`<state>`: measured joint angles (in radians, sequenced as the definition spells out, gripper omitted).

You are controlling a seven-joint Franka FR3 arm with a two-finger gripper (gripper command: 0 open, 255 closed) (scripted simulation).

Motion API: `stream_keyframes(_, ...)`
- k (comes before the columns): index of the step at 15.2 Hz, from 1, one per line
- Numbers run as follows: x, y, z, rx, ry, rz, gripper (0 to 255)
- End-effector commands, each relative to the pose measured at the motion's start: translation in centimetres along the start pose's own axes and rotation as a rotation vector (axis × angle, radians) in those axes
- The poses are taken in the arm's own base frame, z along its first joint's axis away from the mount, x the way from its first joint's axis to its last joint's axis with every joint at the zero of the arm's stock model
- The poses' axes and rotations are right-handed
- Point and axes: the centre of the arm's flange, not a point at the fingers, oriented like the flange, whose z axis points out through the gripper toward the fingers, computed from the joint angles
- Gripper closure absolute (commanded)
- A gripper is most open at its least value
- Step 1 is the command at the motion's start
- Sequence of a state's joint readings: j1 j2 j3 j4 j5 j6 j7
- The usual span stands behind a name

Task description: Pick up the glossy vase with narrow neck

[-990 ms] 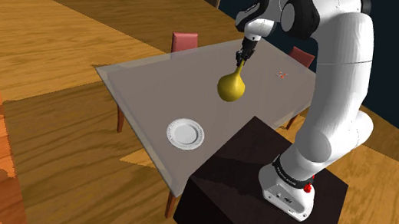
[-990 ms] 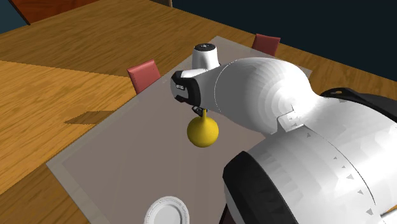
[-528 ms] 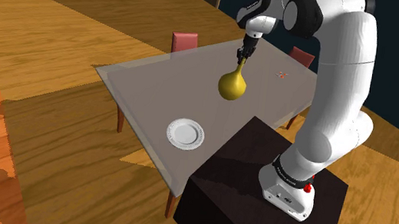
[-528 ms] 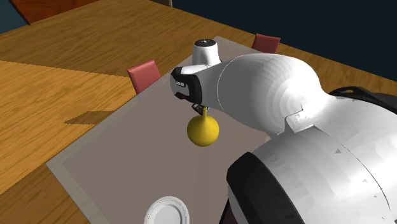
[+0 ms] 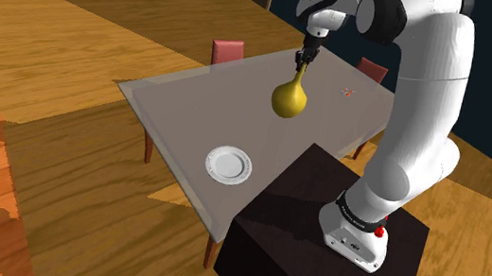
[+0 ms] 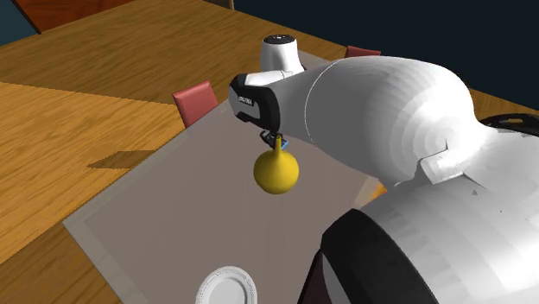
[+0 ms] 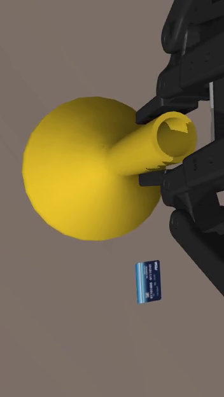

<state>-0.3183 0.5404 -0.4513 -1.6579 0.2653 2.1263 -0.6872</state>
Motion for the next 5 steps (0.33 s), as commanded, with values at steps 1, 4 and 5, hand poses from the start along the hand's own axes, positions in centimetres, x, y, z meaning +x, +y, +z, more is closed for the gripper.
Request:
stream_keyframes(1,0.0,0.0,-1.1,0.0,0.001,0.0,255)
stream_keyframes(4,-0.1,0.0,-2.2,-0.001,0.001,0.0,255)
stream_keyframes(5,-0.1,0.0,-2.2,0.0,0.001,0.0,255)
